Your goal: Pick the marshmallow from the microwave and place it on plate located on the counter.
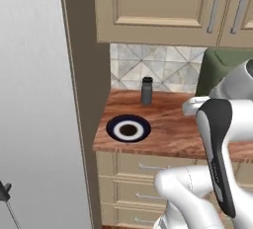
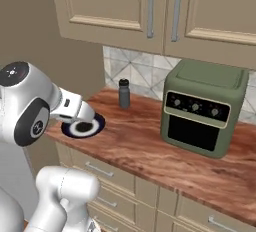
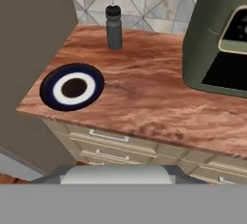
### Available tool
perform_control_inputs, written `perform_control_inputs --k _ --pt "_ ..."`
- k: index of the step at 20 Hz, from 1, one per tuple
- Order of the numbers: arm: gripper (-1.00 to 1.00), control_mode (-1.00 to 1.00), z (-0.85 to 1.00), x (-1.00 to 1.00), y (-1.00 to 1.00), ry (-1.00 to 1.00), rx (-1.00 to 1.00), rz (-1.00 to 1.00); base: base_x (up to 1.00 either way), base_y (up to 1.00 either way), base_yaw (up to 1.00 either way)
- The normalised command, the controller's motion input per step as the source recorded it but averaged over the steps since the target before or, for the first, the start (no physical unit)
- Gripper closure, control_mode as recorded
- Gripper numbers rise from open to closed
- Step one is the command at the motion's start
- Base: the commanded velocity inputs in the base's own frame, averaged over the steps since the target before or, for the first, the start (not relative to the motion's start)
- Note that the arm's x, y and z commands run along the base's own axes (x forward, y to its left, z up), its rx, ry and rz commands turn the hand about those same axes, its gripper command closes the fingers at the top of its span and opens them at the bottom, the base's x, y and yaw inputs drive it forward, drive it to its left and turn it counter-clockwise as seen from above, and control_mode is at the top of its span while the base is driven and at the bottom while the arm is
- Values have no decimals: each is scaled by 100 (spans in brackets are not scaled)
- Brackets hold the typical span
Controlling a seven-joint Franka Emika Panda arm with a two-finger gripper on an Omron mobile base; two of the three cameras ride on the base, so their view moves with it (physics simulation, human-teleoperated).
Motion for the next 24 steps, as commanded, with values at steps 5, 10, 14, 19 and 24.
perform_control_inputs --k 5,10,14,19,24 --pt "100 100 0 0 0 0 0 0 44 10 21" --pt "100 100 0 0 0 0 0 0 35 55 0" --pt "100 100 0 0 0 0 0 0 45 36 0" --pt "100 100 0 0 0 0 0 0 40 0 0" --pt "100 -100 -23 32 0 3 0 1 12 0 0"
